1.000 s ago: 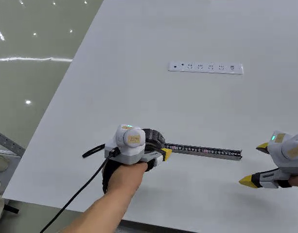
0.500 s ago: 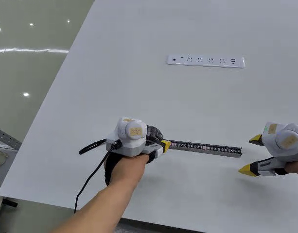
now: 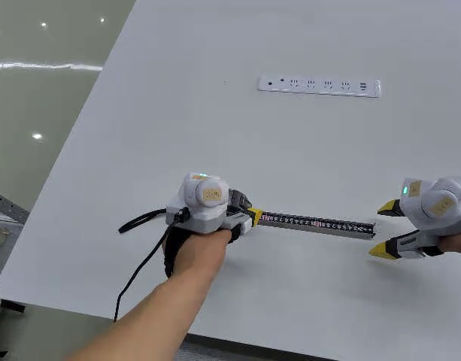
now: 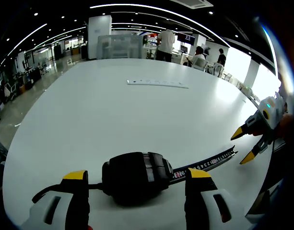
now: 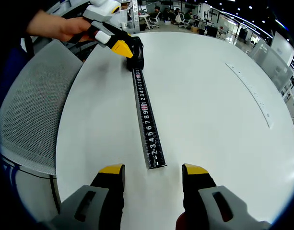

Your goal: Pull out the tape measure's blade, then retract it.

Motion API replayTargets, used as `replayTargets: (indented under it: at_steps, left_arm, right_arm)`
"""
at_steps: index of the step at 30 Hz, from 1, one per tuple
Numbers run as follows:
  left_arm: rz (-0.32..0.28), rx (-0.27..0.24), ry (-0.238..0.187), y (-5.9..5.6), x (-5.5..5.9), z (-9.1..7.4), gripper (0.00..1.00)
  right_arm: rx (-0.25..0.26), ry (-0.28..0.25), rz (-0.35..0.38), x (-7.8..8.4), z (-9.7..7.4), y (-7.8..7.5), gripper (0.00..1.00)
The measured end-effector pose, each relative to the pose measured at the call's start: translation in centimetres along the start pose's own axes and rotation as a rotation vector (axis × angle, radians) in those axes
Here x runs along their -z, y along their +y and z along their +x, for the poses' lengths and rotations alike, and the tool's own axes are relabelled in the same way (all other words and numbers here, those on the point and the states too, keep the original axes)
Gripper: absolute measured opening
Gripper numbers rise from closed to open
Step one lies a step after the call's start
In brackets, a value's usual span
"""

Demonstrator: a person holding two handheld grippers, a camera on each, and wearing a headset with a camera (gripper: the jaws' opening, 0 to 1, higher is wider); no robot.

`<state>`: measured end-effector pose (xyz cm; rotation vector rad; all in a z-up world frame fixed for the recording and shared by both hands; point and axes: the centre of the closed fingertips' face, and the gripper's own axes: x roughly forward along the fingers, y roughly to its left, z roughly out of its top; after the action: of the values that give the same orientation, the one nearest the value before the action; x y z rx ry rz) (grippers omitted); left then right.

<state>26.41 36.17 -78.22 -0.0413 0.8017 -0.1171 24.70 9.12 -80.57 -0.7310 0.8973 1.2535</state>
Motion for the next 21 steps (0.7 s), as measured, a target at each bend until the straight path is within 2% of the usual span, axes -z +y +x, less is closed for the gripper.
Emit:
replayTargets:
  at_steps: [9,21]
  left_arm:
    - [-0.008,0.004,0.001,0.0,-0.2,0.6,0.75]
    - [-0.017,0.006,0.023,0.0,0.5,1.1,0.7]
  right_arm:
    - [-0.039,0.016,-0.065,-0.1,0.7,-0.2,0.34]
    - [-0.071,0.022,-0.103,-0.1,1.3,-0.2,0.23]
